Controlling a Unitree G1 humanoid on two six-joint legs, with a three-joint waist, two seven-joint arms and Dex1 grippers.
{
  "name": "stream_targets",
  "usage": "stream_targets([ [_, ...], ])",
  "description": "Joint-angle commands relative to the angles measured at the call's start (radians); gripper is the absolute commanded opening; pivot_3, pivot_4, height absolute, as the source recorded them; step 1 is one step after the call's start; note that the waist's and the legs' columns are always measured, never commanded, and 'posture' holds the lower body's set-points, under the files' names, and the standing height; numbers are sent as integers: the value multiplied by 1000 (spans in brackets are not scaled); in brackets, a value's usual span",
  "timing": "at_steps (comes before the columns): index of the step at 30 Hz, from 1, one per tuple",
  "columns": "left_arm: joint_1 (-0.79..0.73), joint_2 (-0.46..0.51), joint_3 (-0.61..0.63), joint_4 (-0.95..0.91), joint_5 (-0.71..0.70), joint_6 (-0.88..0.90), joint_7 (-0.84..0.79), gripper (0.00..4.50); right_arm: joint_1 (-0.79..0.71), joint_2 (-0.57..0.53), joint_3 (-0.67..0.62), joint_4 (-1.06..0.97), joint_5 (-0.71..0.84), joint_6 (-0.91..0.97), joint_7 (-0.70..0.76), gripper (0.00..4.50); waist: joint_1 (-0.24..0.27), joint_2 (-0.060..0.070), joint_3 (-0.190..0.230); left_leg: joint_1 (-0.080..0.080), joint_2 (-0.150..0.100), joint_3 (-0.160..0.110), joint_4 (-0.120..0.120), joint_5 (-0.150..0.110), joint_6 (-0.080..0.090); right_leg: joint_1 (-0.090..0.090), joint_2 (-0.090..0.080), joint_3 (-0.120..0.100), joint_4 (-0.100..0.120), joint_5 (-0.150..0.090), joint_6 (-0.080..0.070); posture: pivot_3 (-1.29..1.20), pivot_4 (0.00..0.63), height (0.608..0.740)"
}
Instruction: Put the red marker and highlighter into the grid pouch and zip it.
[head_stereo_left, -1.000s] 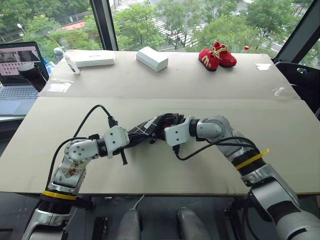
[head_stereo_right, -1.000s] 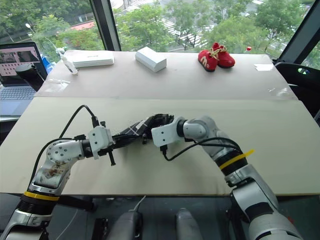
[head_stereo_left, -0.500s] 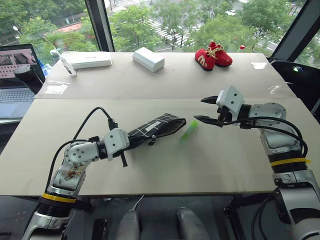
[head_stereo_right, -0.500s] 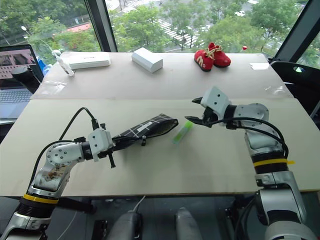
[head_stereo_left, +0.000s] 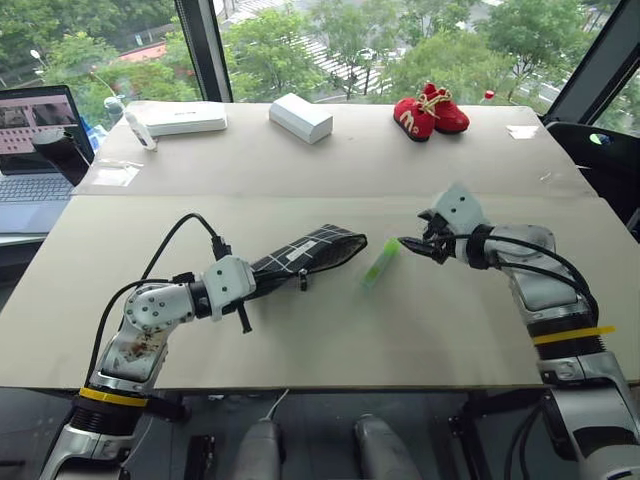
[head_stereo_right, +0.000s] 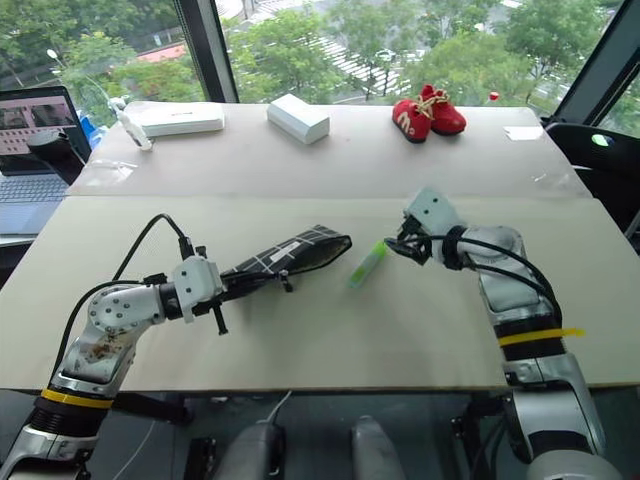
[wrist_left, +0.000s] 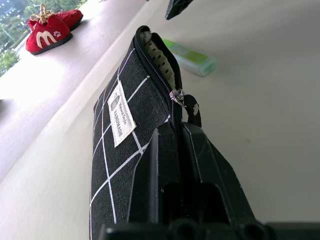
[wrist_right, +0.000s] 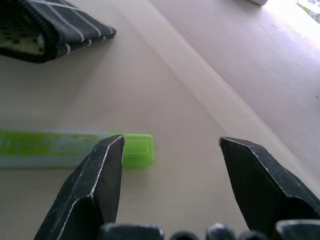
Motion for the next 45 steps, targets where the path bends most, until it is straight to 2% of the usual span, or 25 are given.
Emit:
stream_targets([
  [1,7,0,18,-33,0,-15,28,0,27,78,-58,-213,105,224,-66,3395,-1,0,0,0,0,0,-1,0,0,-1,0,0,0,0,0,0,150,731],
  [5,43,-4,12,-55,-1,-12,46,0,118,143,-82,-395,148,403,-147,3395,7,0,0,-1,0,-1,-1,0,0,0,-1,0,0,0,0,0,150,731],
  [11,27,-13,1,-43,-3,-8,48,0,166,320,-135,-608,140,685,-403,3395,8,0,0,-1,-1,-1,1,1,-1,0,-1,-1,0,0,0,0,150,731],
  [18,24,-24,-17,-42,-6,-2,38,0,231,470,-127,-697,120,828,-569,3395,4,0,0,-2,-1,-1,0,1,-1,-1,-1,-1,0,0,0,0,150,731],
  [24,-5,-11,-5,-21,-12,-4,27,0,243,517,-100,-633,100,799,-638,3395,3,0,0,-2,-1,-1,0,1,-1,-1,-1,-1,0,0,0,0,150,731],
  [33,1,-17,-2,-19,-5,-10,45,0,210,517,-95,-484,84,736,-671,3395,2,0,0,-2,-1,-1,0,1,-1,-1,-1,-1,0,0,0,0,150,731],
  [39,17,-31,-8,-31,-1,-11,67,0,132,493,-68,-342,88,638,-640,3395,2,0,0,-1,0,-1,0,1,-1,0,-1,-1,0,0,0,0,150,731],
  [45,21,-31,-6,-32,3,-14,81,0,99,422,34,-245,59,508,-569,3395,-1,0,0,-1,-1,-1,0,1,-1,-1,-1,-1,0,0,0,0,150,731],
])
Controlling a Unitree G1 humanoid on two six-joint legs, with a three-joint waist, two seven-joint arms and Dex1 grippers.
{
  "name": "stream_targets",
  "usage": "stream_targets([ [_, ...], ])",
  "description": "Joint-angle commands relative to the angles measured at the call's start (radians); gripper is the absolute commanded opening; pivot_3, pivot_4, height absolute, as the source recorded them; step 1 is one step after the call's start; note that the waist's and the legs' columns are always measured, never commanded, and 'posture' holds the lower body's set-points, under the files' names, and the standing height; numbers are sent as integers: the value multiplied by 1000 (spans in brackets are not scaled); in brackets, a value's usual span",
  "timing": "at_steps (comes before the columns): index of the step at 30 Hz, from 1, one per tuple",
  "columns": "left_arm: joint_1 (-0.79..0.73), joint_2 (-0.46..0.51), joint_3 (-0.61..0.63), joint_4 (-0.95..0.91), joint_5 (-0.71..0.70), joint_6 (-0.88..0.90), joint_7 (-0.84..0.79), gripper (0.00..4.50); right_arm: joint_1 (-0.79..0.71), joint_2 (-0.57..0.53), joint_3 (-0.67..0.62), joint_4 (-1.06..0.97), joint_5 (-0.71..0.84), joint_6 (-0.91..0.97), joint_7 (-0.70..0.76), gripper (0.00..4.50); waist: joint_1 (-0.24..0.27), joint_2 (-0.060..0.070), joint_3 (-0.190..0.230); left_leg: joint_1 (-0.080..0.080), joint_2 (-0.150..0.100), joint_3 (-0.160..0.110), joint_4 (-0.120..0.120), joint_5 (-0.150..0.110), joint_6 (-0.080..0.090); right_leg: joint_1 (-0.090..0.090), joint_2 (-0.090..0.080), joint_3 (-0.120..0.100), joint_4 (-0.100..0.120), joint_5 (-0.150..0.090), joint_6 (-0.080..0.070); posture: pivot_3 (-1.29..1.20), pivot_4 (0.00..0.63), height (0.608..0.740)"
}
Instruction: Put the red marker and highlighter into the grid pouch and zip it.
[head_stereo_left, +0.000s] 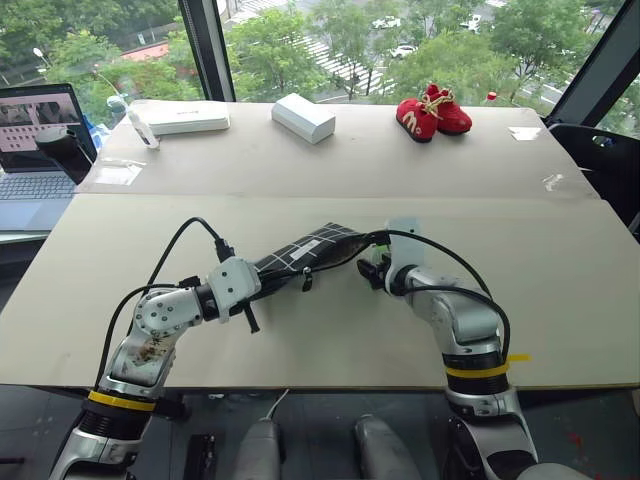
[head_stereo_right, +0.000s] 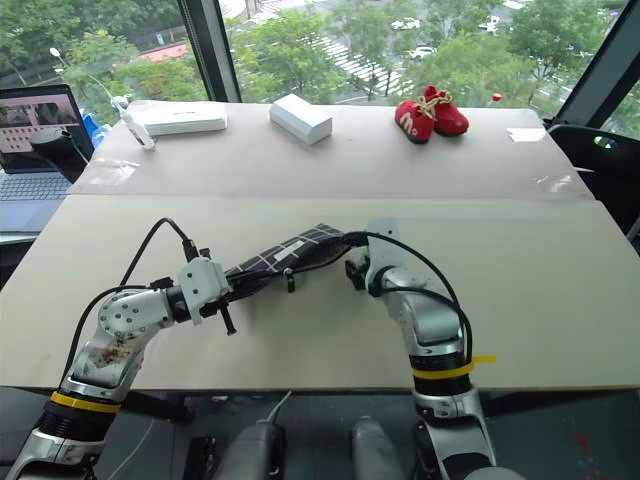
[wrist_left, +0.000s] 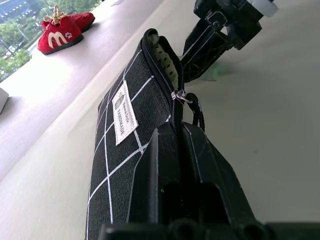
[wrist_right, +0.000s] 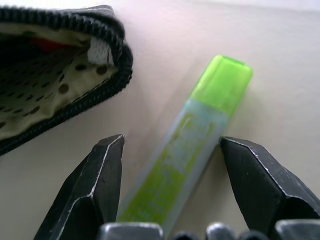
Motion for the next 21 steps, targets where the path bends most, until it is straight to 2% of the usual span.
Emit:
stream_targets([
  [1,1,1,15,-27,3,-17,16,0,-6,-36,65,23,-24,-97,49,3395,-1,0,0,0,0,0,0,0,0,0,0,0,0,0,0,0,150,731],
  [3,3,3,17,-30,2,-17,18,0,3,-49,84,27,-33,-122,61,3395,-2,0,0,0,0,0,0,0,0,0,0,0,0,0,0,0,150,731],
  [7,10,10,21,-36,1,-16,21,0,31,-61,83,24,-33,-155,73,2359,-2,0,0,0,0,0,0,0,0,0,0,0,0,0,0,0,150,731],
  [10,11,14,25,-38,-1,-15,20,0,41,-60,63,30,-23,-159,76,1270,1,0,0,0,0,0,0,0,0,0,0,0,0,0,0,0,150,731],
  [11,9,17,26,-37,-2,-14,18,0,40,-63,56,32,-22,-161,77,1056,2,0,0,0,0,0,0,0,0,0,0,0,0,0,0,0,150,731],
  [16,-1,28,32,-32,-6,-13,12,0,6,-102,-5,61,-10,-175,89,1059,4,0,0,0,0,0,0,0,0,0,0,0,0,0,0,0,150,731],
  [21,-1,33,35,-33,-8,-12,7,0,-52,-251,-39,111,-5,-318,218,1059,3,0,0,0,0,0,0,0,0,0,0,0,-1,0,0,0,150,731],
])
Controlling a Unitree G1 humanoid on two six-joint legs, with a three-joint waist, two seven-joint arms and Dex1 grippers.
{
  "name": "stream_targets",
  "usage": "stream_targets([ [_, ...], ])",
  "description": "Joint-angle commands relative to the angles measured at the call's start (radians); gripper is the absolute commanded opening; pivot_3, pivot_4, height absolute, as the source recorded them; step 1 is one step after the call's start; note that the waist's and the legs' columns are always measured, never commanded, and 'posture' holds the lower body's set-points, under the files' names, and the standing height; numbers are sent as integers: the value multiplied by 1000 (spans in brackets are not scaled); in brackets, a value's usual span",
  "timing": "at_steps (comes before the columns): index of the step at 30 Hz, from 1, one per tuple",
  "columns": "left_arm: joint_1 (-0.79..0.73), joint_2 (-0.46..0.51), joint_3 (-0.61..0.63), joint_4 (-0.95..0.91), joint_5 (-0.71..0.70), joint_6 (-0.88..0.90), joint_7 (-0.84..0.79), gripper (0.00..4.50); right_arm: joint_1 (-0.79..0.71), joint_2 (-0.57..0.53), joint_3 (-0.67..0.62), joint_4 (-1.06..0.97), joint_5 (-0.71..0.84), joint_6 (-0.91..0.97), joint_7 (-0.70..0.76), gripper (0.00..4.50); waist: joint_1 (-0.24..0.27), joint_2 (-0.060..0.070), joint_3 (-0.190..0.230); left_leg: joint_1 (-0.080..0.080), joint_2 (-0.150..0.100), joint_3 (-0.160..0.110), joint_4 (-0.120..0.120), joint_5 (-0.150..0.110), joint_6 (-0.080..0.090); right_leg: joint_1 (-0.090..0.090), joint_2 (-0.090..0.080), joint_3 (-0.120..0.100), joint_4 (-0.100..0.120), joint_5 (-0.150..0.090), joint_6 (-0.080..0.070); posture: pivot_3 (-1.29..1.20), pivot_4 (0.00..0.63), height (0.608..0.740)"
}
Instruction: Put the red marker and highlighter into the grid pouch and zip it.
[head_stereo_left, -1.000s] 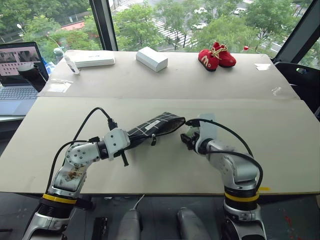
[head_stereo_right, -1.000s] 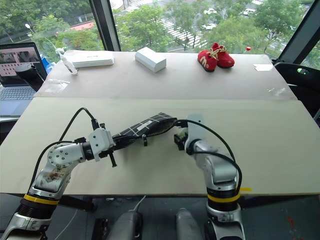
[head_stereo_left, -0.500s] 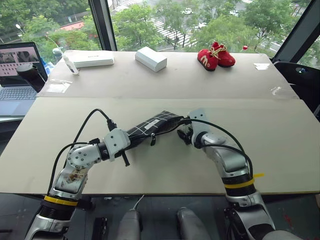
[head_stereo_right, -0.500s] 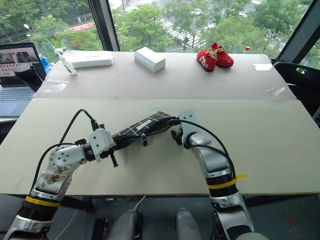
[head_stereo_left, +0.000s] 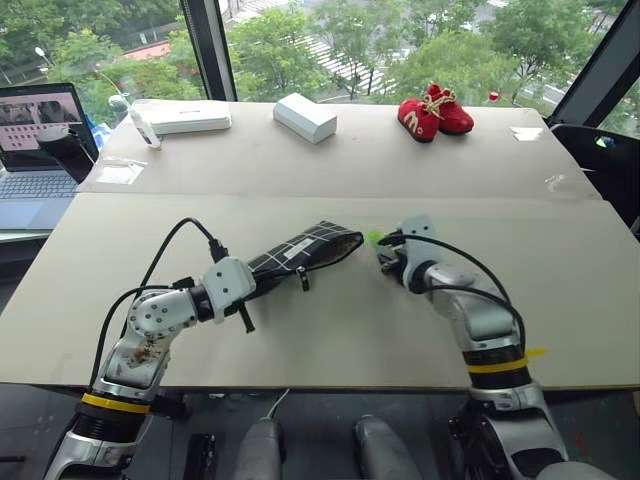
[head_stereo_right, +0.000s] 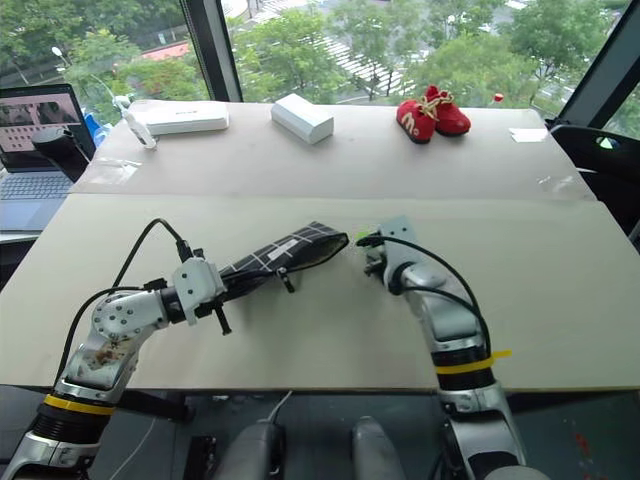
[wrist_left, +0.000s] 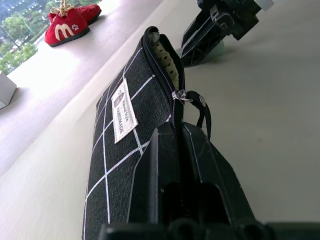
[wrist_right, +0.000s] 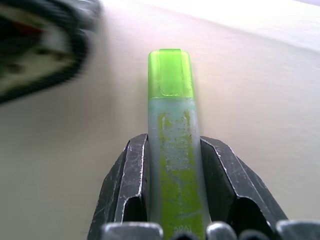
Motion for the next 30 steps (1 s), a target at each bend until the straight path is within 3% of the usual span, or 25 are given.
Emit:
stream_targets([
  [1,-14,13,19,-30,-8,-11,-4,0,-64,-130,-27,25,-21,-222,112,1059,-2,0,0,0,0,0,0,0,0,0,0,0,0,0,0,0,150,731],
  [10,-21,11,18,-22,-21,-6,-24,0,6,-425,50,35,-52,-970,547,1059,-4,0,0,0,0,0,-1,0,0,0,0,0,-3,0,0,0,150,731],
  [14,-29,11,18,-18,-22,-5,-33,0,-15,-489,105,119,-171,-1239,578,1059,-2,0,0,0,0,1,-1,0,0,1,0,0,-2,0,0,0,150,731],
  [30,-51,-1,4,-28,-18,3,-49,0,-101,-394,199,258,-334,-1461,536,1059,2,0,1,1,0,1,0,0,0,1,0,1,-1,0,0,0,150,731],
])
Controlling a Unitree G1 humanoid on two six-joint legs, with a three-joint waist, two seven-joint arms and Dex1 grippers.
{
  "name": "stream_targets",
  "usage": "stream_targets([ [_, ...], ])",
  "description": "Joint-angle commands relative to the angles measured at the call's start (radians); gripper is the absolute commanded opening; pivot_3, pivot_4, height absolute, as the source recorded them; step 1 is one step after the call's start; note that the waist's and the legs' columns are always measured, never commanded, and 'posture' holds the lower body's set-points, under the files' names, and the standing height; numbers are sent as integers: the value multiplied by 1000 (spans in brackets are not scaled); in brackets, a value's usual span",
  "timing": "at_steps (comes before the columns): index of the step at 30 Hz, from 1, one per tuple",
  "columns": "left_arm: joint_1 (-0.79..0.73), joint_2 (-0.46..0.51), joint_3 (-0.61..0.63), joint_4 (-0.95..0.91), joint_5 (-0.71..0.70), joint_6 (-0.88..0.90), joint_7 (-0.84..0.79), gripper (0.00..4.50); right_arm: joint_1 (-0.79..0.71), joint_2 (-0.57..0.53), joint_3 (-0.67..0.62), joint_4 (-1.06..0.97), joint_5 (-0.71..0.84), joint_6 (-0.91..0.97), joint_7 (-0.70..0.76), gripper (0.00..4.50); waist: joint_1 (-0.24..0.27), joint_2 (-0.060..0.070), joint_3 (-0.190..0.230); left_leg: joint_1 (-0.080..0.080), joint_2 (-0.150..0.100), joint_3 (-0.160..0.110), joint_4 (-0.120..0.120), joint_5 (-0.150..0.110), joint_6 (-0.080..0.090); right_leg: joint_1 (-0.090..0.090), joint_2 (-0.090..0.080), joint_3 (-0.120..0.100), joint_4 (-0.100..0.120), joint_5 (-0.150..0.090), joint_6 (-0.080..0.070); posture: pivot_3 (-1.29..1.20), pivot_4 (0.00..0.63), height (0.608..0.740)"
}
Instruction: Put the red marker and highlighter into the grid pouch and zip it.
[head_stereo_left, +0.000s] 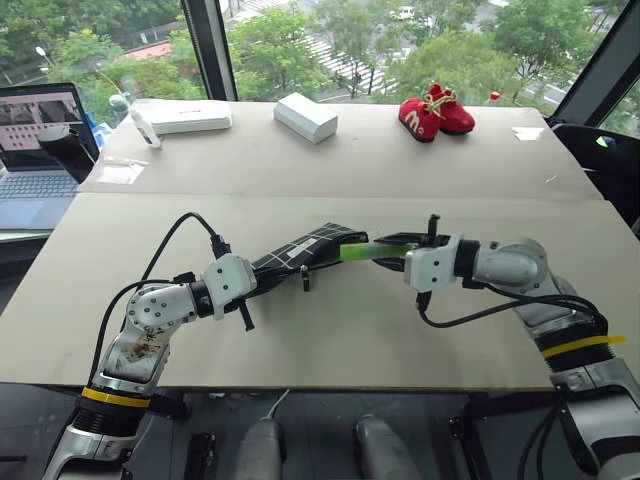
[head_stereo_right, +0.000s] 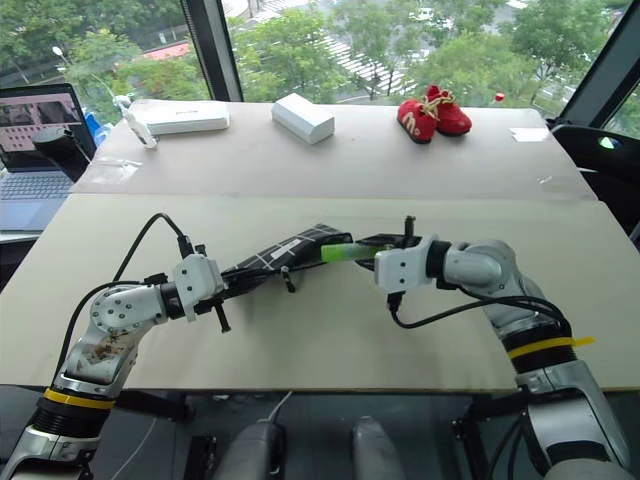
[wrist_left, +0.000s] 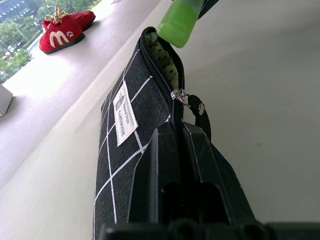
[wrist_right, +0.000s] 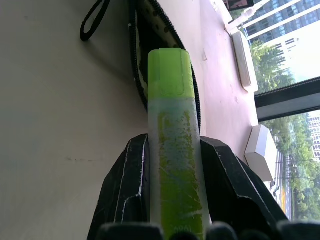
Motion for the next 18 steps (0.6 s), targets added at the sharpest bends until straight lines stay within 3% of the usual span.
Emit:
stream_targets([
  [1,-24,-4,-1,-30,-16,0,-2,0,-49,15,11,25,-41,-48,-31,1059,-1,0,0,0,0,0,0,0,0,0,0,0,0,0,0,0,150,731],
  [18,-36,-11,-9,-23,-13,-1,-11,0,-200,199,147,143,-117,-99,-33,1059,-4,0,0,0,0,0,0,0,0,0,0,0,1,0,0,0,150,731],
])
